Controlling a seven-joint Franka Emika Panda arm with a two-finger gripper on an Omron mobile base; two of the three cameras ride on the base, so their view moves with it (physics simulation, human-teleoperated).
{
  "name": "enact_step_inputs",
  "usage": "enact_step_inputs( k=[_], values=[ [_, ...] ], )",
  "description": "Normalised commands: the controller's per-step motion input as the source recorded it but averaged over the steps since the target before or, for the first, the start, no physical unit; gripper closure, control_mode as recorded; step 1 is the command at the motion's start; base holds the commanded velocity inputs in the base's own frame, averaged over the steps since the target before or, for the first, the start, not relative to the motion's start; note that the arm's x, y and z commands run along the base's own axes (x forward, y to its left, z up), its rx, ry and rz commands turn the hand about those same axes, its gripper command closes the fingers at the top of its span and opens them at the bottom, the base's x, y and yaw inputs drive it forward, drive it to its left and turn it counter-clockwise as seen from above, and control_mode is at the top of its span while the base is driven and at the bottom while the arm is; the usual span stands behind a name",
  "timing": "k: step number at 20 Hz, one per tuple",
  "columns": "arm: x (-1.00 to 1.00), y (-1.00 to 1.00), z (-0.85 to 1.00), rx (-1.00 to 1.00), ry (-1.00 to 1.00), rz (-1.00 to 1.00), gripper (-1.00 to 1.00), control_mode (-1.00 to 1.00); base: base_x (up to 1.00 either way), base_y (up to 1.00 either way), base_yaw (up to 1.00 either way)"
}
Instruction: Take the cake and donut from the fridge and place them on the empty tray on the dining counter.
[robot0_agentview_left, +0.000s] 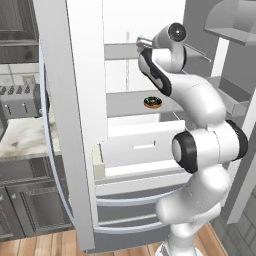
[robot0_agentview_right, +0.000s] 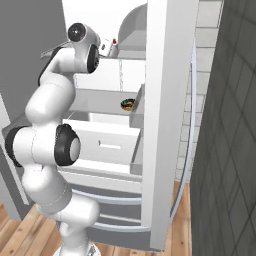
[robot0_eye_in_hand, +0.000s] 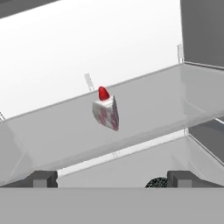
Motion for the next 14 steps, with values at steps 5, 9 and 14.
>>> enact_step_inputs(
  k=[5,9,14],
  values=[
    [0.47,-0.03,0.00,0.00,0.00,0.01,-1.00,-1.00,0.00,0.00,0.00],
    [0.54,0.00,0.00,0.00,0.00,0.00,-1.00,-1.00,0.00,0.00,0.00],
    [0.54,0.00,0.00,-0.01,0.02,0.00,-1.00,-1.00,0.00,0.00,0.00]
  ],
)
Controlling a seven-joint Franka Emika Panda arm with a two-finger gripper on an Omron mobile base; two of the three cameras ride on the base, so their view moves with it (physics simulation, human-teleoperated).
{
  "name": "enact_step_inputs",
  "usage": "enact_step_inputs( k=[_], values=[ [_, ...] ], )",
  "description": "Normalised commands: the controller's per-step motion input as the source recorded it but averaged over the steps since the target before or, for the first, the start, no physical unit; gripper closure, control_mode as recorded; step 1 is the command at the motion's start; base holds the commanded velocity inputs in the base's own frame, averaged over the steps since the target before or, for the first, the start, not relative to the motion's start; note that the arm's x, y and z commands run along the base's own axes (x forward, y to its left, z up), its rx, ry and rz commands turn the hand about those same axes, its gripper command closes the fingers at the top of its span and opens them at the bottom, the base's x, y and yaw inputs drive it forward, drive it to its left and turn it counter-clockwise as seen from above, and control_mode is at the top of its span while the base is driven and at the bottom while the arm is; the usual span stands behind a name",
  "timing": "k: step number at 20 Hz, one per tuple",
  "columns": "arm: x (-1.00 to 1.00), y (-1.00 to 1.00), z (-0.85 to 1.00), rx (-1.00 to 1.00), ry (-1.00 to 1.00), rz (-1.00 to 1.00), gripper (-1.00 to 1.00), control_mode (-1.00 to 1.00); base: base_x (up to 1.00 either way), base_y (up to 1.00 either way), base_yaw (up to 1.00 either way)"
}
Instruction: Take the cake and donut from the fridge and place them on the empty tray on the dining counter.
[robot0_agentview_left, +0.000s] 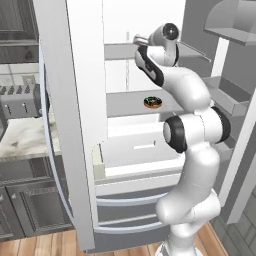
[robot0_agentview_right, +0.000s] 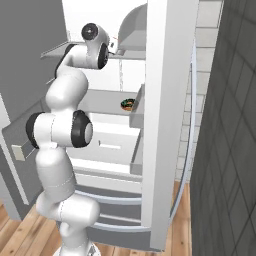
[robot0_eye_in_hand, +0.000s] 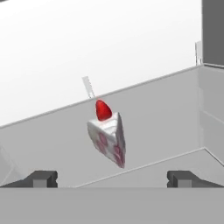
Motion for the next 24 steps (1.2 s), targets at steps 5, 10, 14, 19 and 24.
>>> enact_step_inputs(
  k=[5,10,14,19,24],
  values=[
    [0.51,0.00,0.00,-0.01,0.06,0.00,-1.00,-1.00,0.00,0.00,0.00],
    [0.42,0.00,-0.06,-0.01,0.07,0.00,-1.00,-1.00,0.00,0.00,0.00],
    [0.38,0.00,-0.12,-0.02,0.04,0.00,-1.00,-1.00,0.00,0.00,0.00],
    [0.33,0.00,-0.26,-0.03,0.01,0.02,-1.00,-1.00,0.00,0.00,0.00],
    [0.19,0.00,-0.38,-0.04,0.01,0.05,1.00,-1.00,0.00,0.00,0.00]
  ],
)
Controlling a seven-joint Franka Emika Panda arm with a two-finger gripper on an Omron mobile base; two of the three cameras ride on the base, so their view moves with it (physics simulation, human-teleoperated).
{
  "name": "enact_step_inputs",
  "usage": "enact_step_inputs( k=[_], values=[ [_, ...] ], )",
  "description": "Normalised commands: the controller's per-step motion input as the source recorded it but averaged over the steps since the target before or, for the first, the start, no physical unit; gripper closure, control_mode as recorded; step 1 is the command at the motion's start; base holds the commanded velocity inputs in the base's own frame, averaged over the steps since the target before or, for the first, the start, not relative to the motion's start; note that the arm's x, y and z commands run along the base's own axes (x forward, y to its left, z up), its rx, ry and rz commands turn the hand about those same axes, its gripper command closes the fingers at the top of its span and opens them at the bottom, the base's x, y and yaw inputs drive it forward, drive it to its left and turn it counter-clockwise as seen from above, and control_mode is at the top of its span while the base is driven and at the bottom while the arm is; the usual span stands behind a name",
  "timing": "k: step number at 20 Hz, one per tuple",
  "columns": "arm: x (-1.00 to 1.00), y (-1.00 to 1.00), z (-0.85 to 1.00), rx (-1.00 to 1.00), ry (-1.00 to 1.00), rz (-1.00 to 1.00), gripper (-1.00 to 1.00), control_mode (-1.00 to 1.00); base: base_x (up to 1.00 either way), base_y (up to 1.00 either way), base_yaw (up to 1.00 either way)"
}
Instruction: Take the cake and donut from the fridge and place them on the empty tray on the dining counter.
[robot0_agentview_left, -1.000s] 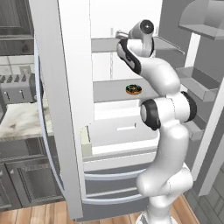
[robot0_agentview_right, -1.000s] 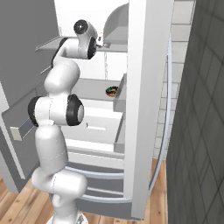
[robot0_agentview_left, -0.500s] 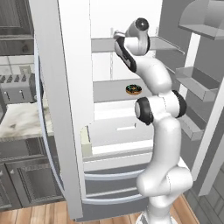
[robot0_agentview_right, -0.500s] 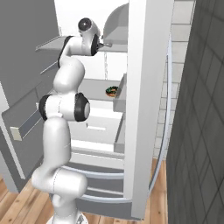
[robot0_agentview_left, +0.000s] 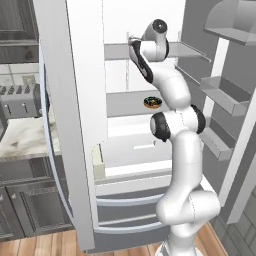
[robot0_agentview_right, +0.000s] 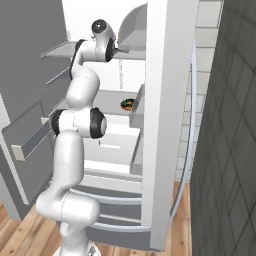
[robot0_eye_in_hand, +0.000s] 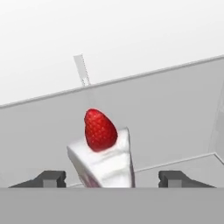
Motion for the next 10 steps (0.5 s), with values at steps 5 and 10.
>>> enact_step_inputs(
  k=[5,10],
  values=[
    [0.00,0.00,-0.37,-0.05,0.00,0.08,1.00,-1.00,0.00,0.00,0.00],
    [-0.26,0.13,-0.40,-0.02,0.00,0.13,1.00,-1.00,0.00,0.00,0.00]
  ],
)
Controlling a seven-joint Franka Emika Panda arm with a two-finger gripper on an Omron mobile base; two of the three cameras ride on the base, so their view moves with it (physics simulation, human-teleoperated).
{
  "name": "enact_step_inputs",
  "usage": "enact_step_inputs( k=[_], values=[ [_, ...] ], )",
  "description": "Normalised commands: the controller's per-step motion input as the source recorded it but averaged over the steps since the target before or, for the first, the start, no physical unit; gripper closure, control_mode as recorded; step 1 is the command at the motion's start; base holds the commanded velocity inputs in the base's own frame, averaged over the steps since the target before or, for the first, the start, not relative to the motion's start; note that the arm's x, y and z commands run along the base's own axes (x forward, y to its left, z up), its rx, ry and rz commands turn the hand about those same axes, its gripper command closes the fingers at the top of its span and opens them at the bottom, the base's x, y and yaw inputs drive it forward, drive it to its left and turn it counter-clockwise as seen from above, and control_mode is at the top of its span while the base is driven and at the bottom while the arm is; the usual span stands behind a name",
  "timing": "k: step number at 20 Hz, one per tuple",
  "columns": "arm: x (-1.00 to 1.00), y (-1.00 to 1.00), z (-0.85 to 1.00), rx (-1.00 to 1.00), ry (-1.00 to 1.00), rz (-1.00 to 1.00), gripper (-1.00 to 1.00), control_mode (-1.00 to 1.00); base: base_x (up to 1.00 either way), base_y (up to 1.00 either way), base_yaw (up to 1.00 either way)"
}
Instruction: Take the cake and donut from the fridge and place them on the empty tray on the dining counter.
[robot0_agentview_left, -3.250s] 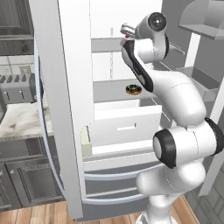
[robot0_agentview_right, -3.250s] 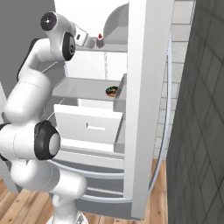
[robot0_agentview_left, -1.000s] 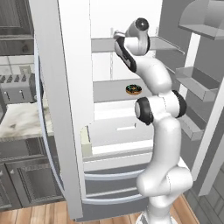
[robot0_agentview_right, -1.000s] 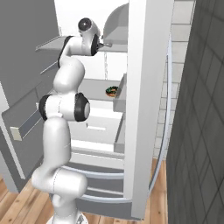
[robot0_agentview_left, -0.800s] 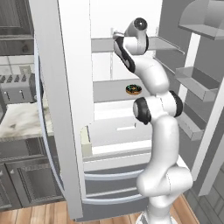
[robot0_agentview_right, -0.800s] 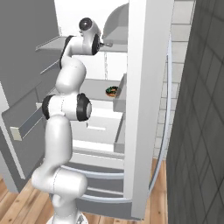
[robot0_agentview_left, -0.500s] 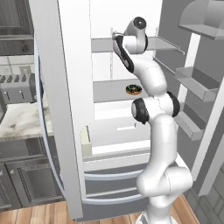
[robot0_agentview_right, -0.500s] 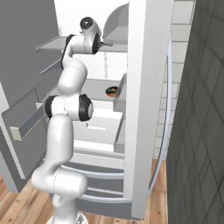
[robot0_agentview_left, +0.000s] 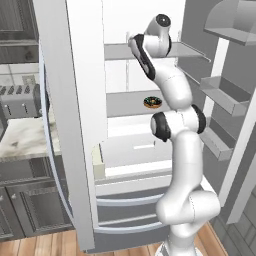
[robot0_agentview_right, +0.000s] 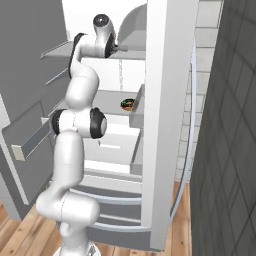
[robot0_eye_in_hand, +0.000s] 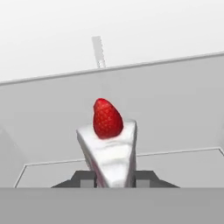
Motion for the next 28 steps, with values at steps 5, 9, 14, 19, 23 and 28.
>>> enact_step_inputs(
  k=[5,9,14,19,23,28],
  values=[
    [-0.69,0.22,-0.32,-0.02,-0.10,0.13,1.00,-1.00,0.00,0.00,0.00],
    [-0.99,0.28,-0.33,-0.04,-0.20,0.10,1.00,-1.00,0.00,0.00,0.00],
    [-1.00,0.23,-0.54,-0.05,-0.23,0.06,1.00,-1.00,0.00,0.00,0.00],
    [-1.00,0.06,-0.11,-0.01,-0.28,0.02,1.00,-1.00,0.00,0.00,0.00],
    [-1.00,0.00,0.42,0.00,-0.23,0.00,1.00,-1.00,0.00,0.00,0.00],
    [-1.00,-0.02,0.39,0.00,-0.09,0.00,1.00,-1.00,0.00,0.00,0.00]
  ],
)
